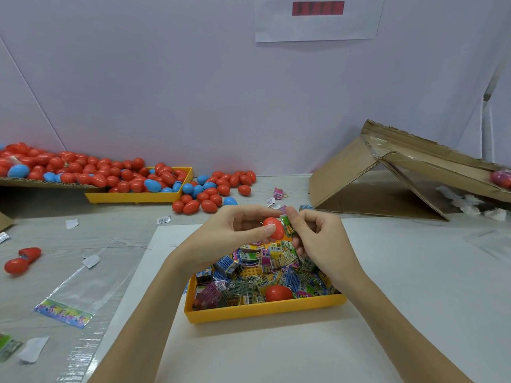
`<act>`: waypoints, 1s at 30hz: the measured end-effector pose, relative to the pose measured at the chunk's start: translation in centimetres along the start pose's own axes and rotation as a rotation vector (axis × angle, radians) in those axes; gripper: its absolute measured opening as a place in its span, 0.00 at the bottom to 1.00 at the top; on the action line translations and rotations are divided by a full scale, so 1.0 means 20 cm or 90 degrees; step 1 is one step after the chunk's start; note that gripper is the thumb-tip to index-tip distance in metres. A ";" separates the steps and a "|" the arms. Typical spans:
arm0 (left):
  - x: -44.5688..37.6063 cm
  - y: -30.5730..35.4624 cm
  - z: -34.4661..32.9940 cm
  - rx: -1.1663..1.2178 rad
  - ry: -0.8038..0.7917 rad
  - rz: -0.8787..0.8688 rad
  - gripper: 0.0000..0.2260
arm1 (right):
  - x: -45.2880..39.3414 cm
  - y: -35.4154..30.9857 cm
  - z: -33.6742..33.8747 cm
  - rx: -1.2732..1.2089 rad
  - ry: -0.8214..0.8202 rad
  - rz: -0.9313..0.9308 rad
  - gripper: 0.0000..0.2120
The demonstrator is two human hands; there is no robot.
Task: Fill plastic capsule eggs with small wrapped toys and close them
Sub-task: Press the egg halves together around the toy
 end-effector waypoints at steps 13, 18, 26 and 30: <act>0.00 -0.01 0.00 0.001 -0.006 0.006 0.14 | 0.00 0.00 -0.01 0.009 -0.014 0.014 0.22; 0.00 -0.01 0.00 -0.015 -0.001 0.003 0.11 | -0.01 -0.01 -0.01 0.015 -0.030 0.029 0.21; -0.01 0.00 0.01 -0.018 0.009 -0.018 0.09 | 0.00 -0.03 -0.03 0.025 -0.063 0.048 0.19; -0.01 -0.01 0.06 -0.057 0.053 -0.026 0.10 | 0.00 -0.03 -0.03 -0.009 -0.066 0.028 0.13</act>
Point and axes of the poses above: each hand's wrist, its own x-axis away from the middle knuckle, its own z-axis out of the back of the hand, y = z × x, the point moved 10 cm from there along -x, towards the middle knuckle, and after that the axes turned 8 degrees about y, right-handed, at the moved point
